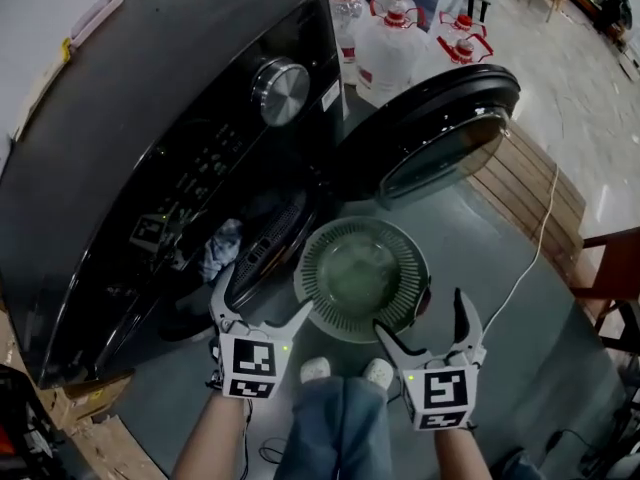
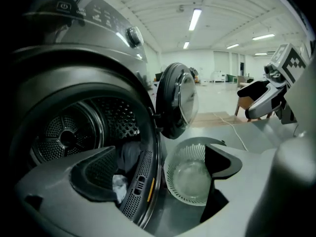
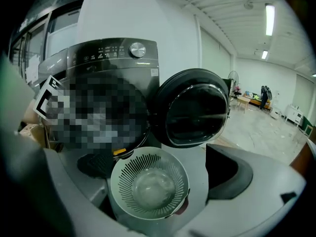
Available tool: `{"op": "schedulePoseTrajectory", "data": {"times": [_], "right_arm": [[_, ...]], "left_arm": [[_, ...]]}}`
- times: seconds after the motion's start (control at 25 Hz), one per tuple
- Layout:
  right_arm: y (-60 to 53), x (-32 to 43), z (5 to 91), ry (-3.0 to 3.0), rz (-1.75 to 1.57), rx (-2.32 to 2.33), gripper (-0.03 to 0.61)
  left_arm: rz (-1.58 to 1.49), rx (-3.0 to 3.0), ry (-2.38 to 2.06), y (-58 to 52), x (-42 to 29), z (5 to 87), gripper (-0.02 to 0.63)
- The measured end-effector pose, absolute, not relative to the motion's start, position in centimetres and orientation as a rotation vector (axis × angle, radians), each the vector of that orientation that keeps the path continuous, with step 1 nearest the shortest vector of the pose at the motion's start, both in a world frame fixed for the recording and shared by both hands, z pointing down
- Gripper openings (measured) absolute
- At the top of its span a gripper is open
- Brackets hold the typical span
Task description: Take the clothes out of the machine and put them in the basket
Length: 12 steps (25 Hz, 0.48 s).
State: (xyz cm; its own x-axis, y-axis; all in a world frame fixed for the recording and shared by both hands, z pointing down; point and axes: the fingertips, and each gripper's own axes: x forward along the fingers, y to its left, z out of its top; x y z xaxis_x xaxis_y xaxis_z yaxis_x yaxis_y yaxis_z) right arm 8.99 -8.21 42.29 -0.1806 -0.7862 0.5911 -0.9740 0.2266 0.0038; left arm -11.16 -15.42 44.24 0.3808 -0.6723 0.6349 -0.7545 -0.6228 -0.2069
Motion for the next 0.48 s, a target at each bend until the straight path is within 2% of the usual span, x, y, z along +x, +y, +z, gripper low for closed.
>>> {"op": "schedulePoseTrajectory", "data": {"times": [0.48], "right_arm": [[-12.0, 6.9, 51.7, -2.023, 0.617, 1.582, 0.569]], "left_arm": [[1.129, 2.456, -1.403, -25.4, -13.8, 53.1, 0.566]]}}
